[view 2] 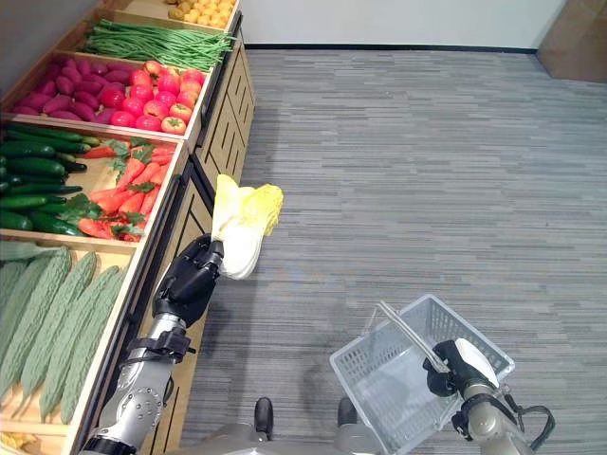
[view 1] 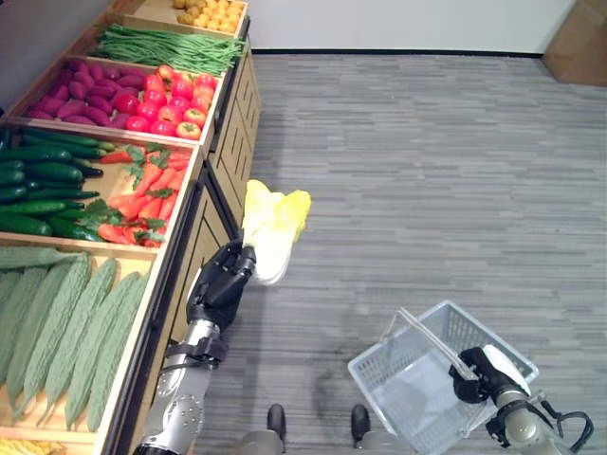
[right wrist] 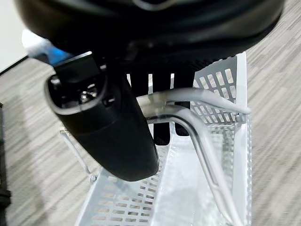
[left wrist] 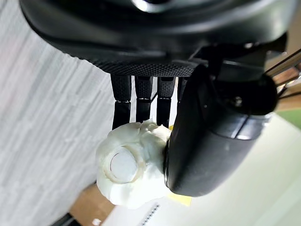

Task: Get the vegetables into the basket

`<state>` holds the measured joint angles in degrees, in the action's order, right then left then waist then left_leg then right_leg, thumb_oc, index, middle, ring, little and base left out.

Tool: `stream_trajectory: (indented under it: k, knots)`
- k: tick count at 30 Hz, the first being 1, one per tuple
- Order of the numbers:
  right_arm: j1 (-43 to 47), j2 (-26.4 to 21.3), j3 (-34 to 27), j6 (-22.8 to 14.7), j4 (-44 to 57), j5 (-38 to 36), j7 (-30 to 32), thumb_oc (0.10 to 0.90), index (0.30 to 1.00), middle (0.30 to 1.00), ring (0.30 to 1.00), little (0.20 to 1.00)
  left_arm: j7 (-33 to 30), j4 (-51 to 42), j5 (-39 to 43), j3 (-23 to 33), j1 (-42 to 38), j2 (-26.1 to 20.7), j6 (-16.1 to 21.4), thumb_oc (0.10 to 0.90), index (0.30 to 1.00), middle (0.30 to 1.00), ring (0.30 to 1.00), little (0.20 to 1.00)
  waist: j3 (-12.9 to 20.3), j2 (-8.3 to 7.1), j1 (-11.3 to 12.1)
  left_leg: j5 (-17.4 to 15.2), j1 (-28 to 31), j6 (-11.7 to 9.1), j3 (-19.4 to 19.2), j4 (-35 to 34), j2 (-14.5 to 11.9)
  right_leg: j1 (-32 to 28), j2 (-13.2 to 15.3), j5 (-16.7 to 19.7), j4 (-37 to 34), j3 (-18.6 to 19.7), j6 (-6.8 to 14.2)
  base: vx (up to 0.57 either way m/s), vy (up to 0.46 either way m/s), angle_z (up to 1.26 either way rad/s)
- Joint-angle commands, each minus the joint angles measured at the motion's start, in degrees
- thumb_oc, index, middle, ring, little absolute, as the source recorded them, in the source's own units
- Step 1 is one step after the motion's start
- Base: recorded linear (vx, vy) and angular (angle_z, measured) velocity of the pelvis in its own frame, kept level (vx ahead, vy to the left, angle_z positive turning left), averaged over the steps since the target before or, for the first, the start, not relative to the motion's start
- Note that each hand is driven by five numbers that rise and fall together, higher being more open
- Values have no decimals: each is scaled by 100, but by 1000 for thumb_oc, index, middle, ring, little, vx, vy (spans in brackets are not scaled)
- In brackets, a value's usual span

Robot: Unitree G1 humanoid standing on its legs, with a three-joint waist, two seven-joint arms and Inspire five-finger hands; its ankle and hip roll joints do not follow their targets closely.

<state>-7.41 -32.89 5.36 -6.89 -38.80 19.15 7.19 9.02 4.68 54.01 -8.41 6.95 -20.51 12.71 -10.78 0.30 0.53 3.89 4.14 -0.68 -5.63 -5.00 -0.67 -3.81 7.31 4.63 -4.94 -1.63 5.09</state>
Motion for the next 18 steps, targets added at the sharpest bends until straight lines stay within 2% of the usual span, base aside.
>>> stream_trajectory:
  k: [1,7,9,18]
  knots:
    - [1342,-645,-186,-415,367,-539,581,400,300,300,300,300,401,-660,-202,-127,-587,-266,426,400,300,300,300,300,299,-310,243,-89,21,-153,139,44,-178,53,33,191,86,-235,266,9,107,-3]
    - [2036,-720,128,-497,754,-701,595,400,300,300,300,300,460,-660,-889,-621,-1126,-868,463,400,300,300,300,300,430,-285,203,-192,139,-111,57,0,-116,45,93,240,29,-170,332,14,65,-3]
    - [2610,-653,361,-605,774,-977,666,400,300,300,300,300,484,-608,-1385,-1215,-1685,-1167,509,400,300,300,300,300,521,-275,194,-239,220,-106,40,0,-121,-28,98,240,-3,-160,347,29,30,-11]
    - [3766,-578,1012,-658,463,-1319,676,400,300,300,300,300,397,-460,-2380,-2212,-2758,-1725,725,400,300,300,300,300,617,-271,186,-235,237,-180,22,0,-195,-55,69,229,-6,-209,341,-3,-3,-4]
